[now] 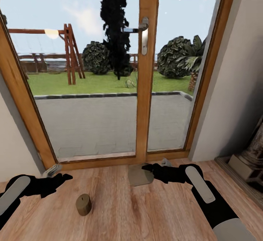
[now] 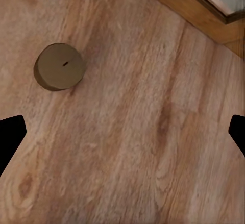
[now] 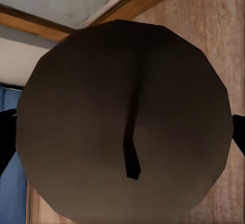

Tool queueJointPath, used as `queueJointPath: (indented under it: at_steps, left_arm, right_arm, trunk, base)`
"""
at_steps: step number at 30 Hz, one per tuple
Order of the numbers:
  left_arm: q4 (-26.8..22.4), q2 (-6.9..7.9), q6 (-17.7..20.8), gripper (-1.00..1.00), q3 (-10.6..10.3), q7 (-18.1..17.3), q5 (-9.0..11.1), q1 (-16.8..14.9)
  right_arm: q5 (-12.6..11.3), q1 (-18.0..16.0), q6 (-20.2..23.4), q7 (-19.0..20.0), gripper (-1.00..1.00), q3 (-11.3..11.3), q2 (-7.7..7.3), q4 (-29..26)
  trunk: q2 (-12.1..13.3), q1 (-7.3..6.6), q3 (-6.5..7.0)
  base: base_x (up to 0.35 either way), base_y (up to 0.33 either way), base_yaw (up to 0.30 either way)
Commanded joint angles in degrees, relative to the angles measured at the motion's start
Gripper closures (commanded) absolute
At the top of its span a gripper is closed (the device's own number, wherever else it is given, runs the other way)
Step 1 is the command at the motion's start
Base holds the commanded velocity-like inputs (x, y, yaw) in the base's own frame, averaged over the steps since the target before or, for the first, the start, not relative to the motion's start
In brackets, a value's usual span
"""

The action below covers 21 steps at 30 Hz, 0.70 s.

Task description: Place each of the two pumpkins and all three candles from the living room inside a cabinet in the living room (use any cabinet), then make sure every cabinet is closed, and position the cauldron so it is next to a table in the living room.

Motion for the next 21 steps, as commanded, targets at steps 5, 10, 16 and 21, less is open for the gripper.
queueJointPath:
  at_steps: [5,10,16,21]
  left_arm:
    - [0.07,0.06,-0.08,-1.00,-0.03,0.64,0.53,-0.02]
    - [0.10,0.06,-0.13,-1.00,-0.01,0.80,0.52,-0.02]
    - [0.58,0.05,-0.13,-1.00,-0.17,1.75,-1.53,-0.02]
    - [3.05,-0.04,-0.35,-1.00,-0.20,1.95,-4.12,-0.09]
  right_arm:
    - [-0.75,-0.06,0.00,-0.52,1.00,0.07,0.03,0.30]
    - [-0.68,-0.06,-0.07,-0.52,1.00,0.08,0.11,0.39]
    - [-0.60,-0.06,-0.09,-0.51,1.00,0.08,0.08,0.42]
    - [-0.48,-0.06,-0.09,-0.51,1.00,0.08,0.05,0.42]
  trunk:
    - [-0.03,-0.01,0.29]
    - [-0.03,-0.01,0.64]
    - [-0.03,-0.01,0.99]
    - [-0.03,-0.01,1.04]
  base:
    - [0.161,0.158,-0.224]
    - [0.195,0.124,-0.224]
    - [0.121,-0.042,-0.189]
    - [0.008,-0.004,-0.031]
